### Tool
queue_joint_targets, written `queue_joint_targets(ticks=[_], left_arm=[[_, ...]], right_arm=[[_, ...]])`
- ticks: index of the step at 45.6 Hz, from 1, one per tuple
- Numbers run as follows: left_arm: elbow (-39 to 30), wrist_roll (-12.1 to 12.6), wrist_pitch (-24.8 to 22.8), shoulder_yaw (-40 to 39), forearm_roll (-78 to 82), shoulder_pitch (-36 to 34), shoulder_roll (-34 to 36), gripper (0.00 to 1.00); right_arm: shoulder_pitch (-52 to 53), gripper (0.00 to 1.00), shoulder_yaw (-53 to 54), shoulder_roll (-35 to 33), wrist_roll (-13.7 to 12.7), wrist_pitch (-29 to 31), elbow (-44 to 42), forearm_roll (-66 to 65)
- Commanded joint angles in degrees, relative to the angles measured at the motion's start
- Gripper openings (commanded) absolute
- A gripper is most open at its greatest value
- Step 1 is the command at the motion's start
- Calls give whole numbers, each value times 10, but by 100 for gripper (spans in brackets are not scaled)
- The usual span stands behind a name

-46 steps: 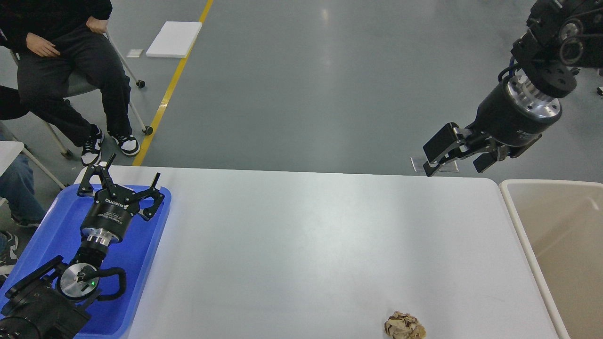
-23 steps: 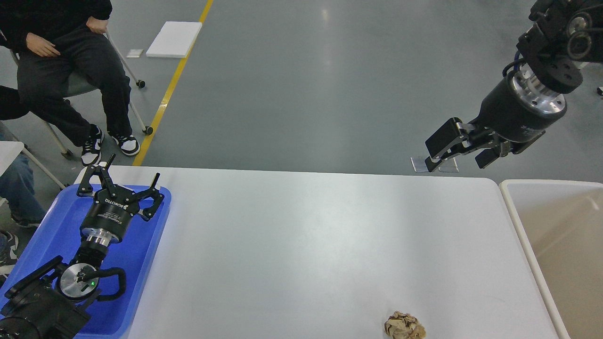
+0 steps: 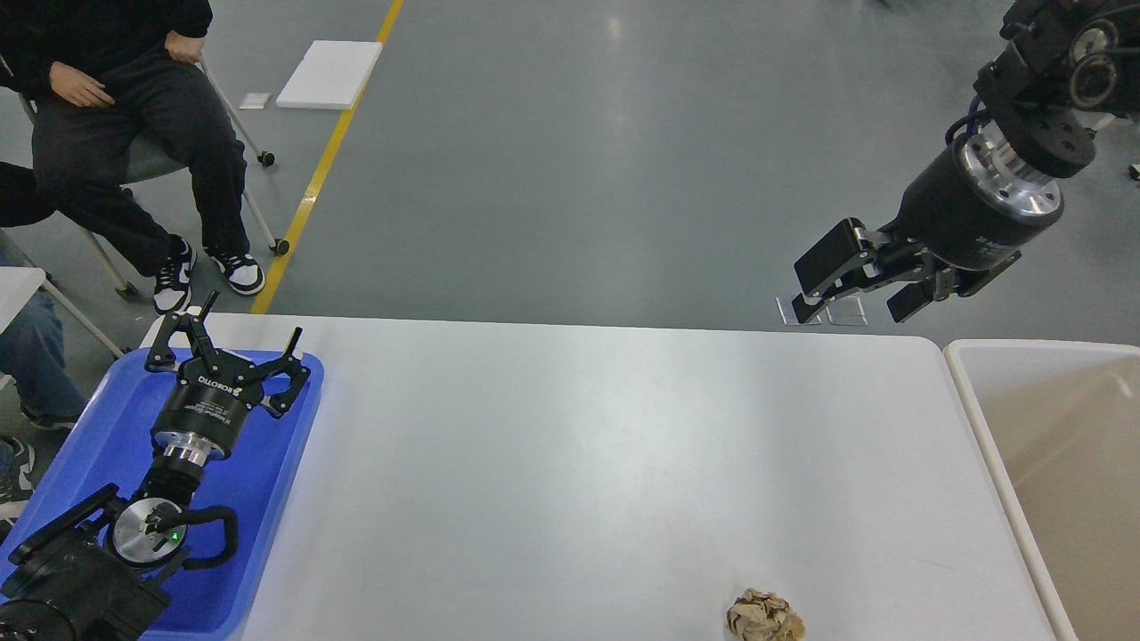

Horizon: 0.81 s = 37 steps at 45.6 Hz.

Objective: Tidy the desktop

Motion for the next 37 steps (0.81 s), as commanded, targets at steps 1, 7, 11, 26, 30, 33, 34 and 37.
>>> queue_joint_targets(ticks=[1, 7, 11, 26, 30, 33, 34, 37], left_arm=[[-1, 0, 0, 0, 0, 0, 0, 99], [0, 0, 0, 0, 0, 0, 0, 99], [0, 0, 0, 0, 0, 0, 0, 99], [0, 0, 0, 0, 0, 0, 0, 99], [-1, 0, 0, 0, 0, 0, 0, 99], [0, 0, 0, 0, 0, 0, 0, 99], [0, 0, 0, 0, 0, 0, 0, 99], [0, 0, 0, 0, 0, 0, 0, 99]], right_arm=[[0, 100, -13, 11, 0, 0, 2, 43], [-3, 100, -38, 19, 0, 0, 1, 69], [-19, 100, -41, 18, 0, 0, -1, 63], [-165, 100, -39, 1, -2, 0, -31, 2], [-202, 100, -35, -9, -3, 0, -36, -13], [-219, 100, -28, -12, -3, 0, -34, -34], [-221, 100, -26, -13, -3, 0, -34, -41], [-228, 100, -20, -19, -3, 0, -34, -51]])
